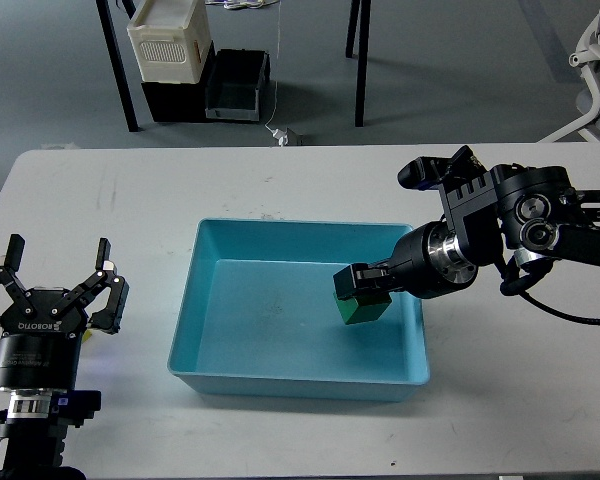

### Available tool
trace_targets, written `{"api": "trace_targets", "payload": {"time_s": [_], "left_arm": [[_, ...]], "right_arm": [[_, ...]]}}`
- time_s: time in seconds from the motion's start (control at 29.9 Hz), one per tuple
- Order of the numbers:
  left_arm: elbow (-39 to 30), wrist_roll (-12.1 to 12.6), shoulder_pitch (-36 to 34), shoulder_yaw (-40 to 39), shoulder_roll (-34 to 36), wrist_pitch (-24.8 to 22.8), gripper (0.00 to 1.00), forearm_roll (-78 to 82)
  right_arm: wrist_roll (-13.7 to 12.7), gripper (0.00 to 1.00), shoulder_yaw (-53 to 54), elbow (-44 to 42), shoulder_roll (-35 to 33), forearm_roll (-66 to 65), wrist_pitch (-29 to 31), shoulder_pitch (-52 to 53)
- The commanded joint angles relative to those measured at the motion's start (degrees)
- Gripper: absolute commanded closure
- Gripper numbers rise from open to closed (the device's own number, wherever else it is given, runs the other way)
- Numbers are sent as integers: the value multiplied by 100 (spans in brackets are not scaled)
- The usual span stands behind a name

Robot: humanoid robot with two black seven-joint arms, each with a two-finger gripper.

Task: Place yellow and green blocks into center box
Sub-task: 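Carry the green cube over the blue box and release it, then withdraw the right gripper away from the box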

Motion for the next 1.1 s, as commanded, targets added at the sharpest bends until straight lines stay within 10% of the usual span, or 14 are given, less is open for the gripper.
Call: {"api": "trace_targets", "payload": {"time_s": [0.0,0.1,0.17,1.07], "left_arm": [[0,-3,-6,9,0,0,0,0],[0,-3,-6,18,0,0,0,0],[0,-3,-6,35,0,0,0,0],[9,-3,-15,44,0,0,0,0]], "right_arm": [[0,70,-55,-298,353,-188,0,-179],[0,48,-20,-369,459,-233,0,-188],[0,0,-11,-369,468,-216,0,-179],[0,0,2862,-1985,-340,2999,0,-258]]}}
